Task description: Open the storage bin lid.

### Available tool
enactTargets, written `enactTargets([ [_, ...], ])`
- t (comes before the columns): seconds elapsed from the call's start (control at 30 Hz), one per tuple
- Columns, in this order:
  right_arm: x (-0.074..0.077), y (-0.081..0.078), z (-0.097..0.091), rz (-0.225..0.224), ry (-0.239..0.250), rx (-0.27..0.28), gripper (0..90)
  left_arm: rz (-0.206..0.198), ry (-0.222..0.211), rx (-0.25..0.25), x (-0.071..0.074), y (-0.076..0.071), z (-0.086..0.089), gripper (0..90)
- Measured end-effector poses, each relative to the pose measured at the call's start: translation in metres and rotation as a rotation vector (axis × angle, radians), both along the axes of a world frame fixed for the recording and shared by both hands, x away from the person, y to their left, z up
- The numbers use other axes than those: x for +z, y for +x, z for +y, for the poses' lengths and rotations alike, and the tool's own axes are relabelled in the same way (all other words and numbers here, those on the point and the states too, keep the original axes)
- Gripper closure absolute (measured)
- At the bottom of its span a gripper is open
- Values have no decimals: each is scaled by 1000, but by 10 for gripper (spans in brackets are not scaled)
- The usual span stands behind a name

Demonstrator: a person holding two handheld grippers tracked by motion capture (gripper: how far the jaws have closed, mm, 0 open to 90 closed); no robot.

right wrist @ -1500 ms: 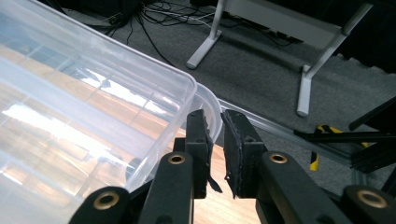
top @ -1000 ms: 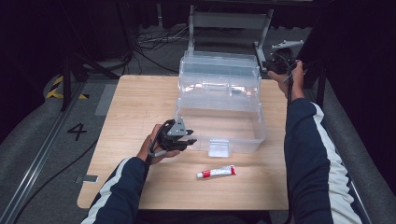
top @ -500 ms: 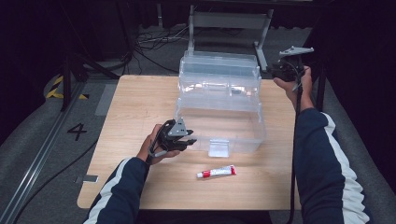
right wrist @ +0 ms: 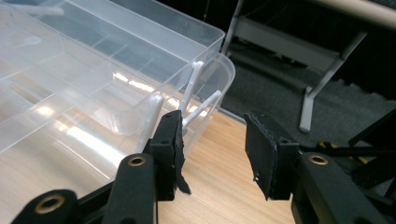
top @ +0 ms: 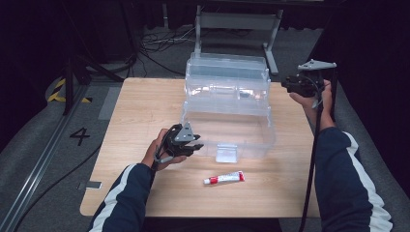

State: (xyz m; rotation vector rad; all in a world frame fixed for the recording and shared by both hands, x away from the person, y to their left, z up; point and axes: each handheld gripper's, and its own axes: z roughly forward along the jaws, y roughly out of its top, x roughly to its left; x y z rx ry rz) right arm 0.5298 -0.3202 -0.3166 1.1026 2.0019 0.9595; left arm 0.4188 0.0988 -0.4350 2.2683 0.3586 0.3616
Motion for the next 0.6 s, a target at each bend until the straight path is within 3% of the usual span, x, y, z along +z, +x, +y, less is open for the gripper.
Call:
enactTargets([
  [0.4, -4, -40, -12, -27, 21, 92, 557, 1, 3, 7, 0, -1, 0, 641],
  [0.6, -10, -66, -12, -18, 7, 195, 533, -7, 7, 12, 1, -1, 0, 641],
])
